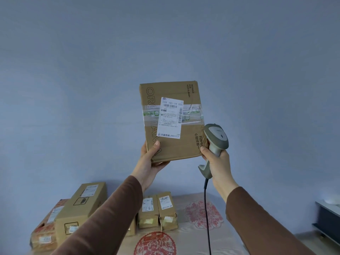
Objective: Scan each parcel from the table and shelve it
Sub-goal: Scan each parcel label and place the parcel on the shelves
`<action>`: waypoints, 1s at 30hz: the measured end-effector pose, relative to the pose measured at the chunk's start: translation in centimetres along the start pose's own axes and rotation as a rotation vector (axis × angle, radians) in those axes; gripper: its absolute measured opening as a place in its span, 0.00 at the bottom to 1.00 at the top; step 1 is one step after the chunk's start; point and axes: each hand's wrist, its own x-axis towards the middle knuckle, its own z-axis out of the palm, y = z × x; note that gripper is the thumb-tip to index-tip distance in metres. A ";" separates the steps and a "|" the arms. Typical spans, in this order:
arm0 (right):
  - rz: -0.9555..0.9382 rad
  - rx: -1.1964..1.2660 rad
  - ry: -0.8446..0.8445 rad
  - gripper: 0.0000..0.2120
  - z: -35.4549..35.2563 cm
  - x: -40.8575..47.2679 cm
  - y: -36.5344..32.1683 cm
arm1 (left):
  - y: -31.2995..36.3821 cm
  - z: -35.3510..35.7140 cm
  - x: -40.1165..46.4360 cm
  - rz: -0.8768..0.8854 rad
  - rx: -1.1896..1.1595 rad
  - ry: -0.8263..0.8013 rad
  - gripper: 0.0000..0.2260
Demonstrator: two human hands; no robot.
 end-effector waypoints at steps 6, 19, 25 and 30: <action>-0.016 -0.021 -0.054 0.11 2.4 -1.4 -1.3 | 1.3 -1.3 -0.2 0.083 -0.043 0.035 0.25; -0.234 -0.194 -0.231 0.17 8.5 -7.4 -5.0 | 1.7 -3.4 -0.5 0.201 -0.001 0.068 0.29; -0.300 -0.168 -0.241 0.16 11.7 -9.4 -6.2 | 0.3 -4.2 -1.3 0.207 0.024 0.067 0.28; -0.300 -0.192 -0.213 0.13 12.9 -9.8 -5.8 | 0.1 -4.6 -1.6 0.206 0.034 0.070 0.29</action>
